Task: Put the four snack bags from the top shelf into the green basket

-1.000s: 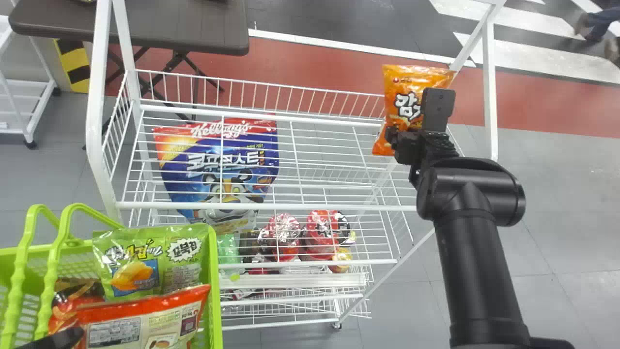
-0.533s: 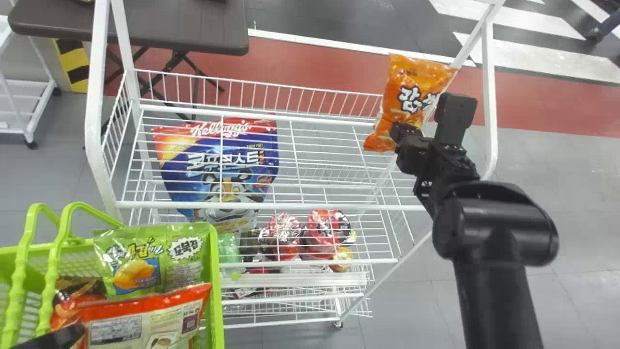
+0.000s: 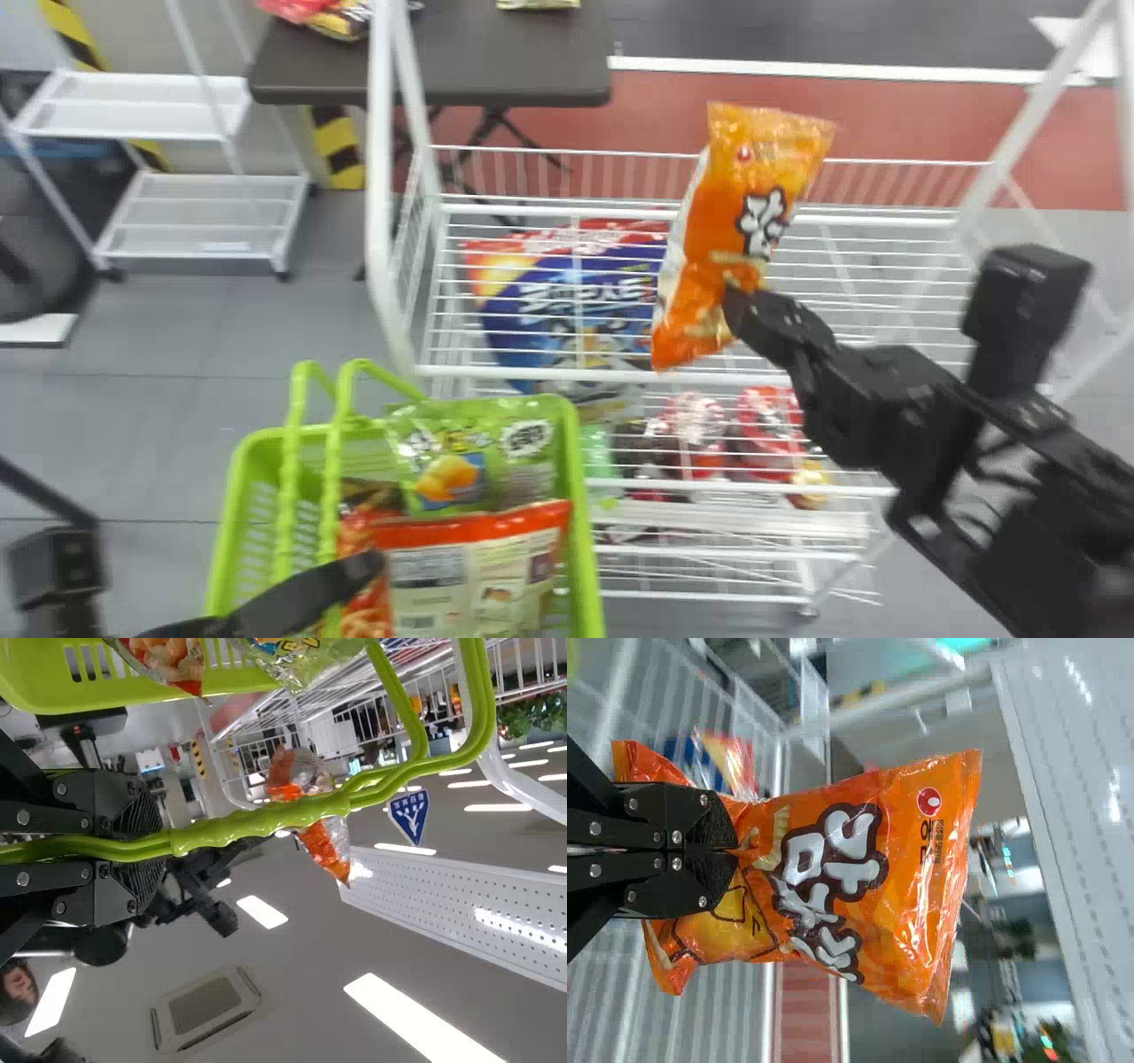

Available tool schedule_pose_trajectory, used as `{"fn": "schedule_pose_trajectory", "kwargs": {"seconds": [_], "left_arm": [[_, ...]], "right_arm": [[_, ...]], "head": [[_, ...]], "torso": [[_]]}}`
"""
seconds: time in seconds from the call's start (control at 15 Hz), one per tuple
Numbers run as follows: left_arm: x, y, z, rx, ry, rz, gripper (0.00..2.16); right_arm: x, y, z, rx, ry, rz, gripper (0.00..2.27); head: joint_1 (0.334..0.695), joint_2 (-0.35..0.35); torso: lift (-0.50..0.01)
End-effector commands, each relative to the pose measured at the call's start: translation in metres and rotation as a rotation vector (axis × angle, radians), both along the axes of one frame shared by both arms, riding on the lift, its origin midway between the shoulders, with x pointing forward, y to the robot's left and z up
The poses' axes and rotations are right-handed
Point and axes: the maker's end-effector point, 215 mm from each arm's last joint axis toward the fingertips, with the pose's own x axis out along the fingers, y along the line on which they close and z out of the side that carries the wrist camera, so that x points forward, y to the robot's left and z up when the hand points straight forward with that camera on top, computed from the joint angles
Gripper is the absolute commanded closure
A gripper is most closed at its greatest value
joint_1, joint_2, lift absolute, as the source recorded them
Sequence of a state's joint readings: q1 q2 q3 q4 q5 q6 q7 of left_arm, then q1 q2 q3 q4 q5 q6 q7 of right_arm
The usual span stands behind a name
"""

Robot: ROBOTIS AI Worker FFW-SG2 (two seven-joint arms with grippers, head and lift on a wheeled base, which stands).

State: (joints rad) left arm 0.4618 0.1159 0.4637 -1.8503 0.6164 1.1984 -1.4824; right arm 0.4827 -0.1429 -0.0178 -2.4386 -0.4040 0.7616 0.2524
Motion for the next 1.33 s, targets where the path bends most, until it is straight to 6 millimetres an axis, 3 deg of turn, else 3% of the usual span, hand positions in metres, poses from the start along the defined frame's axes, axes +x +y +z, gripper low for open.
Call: {"fn": "schedule_pose_trajectory", "kwargs": {"seconds": [0.0, 0.07, 0.2, 0.33, 0.4, 0.6, 0.87, 1.07, 1.27], "left_arm": [[0.001, 0.000, -0.001, 0.003, 0.001, 0.001, 2.15], [0.001, -0.001, -0.001, 0.002, 0.001, 0.001, 2.15], [0.001, -0.003, -0.001, 0.000, 0.001, -0.002, 2.15], [0.001, -0.005, -0.001, 0.000, 0.002, -0.004, 2.15], [0.001, -0.006, 0.001, -0.002, -0.002, -0.006, 2.15], [0.000, -0.008, 0.001, -0.006, -0.003, -0.010, 2.15], [-0.002, -0.018, 0.004, -0.009, -0.010, -0.034, 2.15], [-0.003, -0.019, 0.007, -0.010, -0.015, -0.039, 2.15], [-0.005, -0.023, 0.010, -0.024, -0.012, -0.053, 2.15]], "right_arm": [[-0.051, 0.035, 0.001, 0.122, 0.061, 0.112, 2.26], [-0.069, 0.049, 0.003, 0.160, 0.074, 0.169, 2.26], [-0.094, 0.070, 0.000, 0.226, 0.136, 0.257, 2.26], [-0.103, 0.086, -0.013, 0.271, 0.188, 0.303, 2.26], [-0.106, 0.094, -0.030, 0.304, 0.244, 0.326, 2.26], [-0.117, 0.116, -0.071, 0.423, 0.395, 0.409, 2.26], [-0.153, 0.147, -0.084, 0.588, 0.627, 0.580, 2.26], [-0.162, 0.154, -0.099, 0.567, 0.720, 0.611, 2.26], [-0.145, 0.166, -0.104, 0.561, 0.721, 0.627, 2.26]], "head": [[0.695, 0.094], [0.695, 0.161], [0.695, 0.225], [0.695, 0.266], [0.695, 0.300], [0.695, 0.344], [0.695, 0.350], [0.695, 0.350], [0.695, 0.350]], "torso": [[-0.001], [-0.001], [-0.001], [-0.001], [-0.001], [-0.001], [-0.001], [-0.001], [-0.001]]}}
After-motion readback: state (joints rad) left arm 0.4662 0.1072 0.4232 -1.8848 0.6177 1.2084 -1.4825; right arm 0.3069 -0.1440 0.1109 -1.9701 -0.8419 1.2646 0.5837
